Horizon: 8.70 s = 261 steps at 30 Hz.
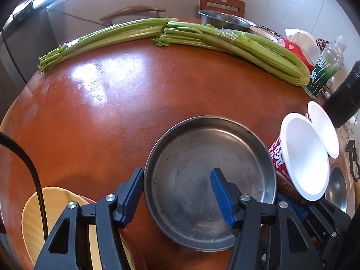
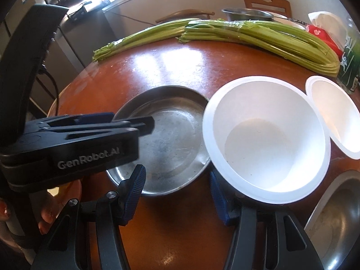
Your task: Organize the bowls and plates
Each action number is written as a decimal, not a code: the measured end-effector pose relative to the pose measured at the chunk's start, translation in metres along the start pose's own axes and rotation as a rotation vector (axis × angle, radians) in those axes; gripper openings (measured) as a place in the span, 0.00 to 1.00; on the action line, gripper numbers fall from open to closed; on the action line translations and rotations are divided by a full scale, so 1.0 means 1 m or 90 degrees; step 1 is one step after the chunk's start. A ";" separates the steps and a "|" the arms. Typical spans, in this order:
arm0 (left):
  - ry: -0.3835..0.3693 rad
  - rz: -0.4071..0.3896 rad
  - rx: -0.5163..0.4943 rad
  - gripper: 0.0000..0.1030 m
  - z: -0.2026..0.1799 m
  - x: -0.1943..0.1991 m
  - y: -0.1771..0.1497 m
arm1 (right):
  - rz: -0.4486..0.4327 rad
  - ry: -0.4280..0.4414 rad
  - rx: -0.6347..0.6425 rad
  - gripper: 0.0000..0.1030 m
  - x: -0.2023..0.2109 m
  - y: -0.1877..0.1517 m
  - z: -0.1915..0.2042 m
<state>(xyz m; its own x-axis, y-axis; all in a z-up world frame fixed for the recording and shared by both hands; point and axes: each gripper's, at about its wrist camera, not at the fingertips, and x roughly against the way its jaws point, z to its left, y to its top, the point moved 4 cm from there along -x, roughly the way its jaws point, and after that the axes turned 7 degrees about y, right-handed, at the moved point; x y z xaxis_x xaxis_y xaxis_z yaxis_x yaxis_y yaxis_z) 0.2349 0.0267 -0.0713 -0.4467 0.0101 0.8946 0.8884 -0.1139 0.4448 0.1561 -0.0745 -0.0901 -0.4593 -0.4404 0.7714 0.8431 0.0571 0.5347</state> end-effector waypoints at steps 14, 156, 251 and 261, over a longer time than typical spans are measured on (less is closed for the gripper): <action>0.001 -0.024 0.008 0.54 0.006 0.019 -0.003 | -0.013 0.011 0.005 0.56 0.009 -0.002 0.005; 0.064 -0.101 0.204 0.54 0.156 0.088 -0.082 | 0.039 0.099 0.250 0.56 -0.035 0.003 0.159; 0.044 -0.060 0.266 0.54 0.177 0.089 -0.128 | -0.006 0.018 0.326 0.60 -0.020 -0.001 0.155; 0.035 -0.045 0.277 0.54 0.180 0.076 -0.127 | 0.006 0.048 0.343 0.61 -0.026 -0.006 0.166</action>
<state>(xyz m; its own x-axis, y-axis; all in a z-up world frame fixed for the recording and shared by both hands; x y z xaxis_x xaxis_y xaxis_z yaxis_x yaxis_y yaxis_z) 0.1072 0.2203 -0.0520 -0.5032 -0.0509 0.8627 0.8119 0.3142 0.4921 0.1162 0.0857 -0.0563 -0.4139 -0.5000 0.7607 0.5753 0.5040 0.6442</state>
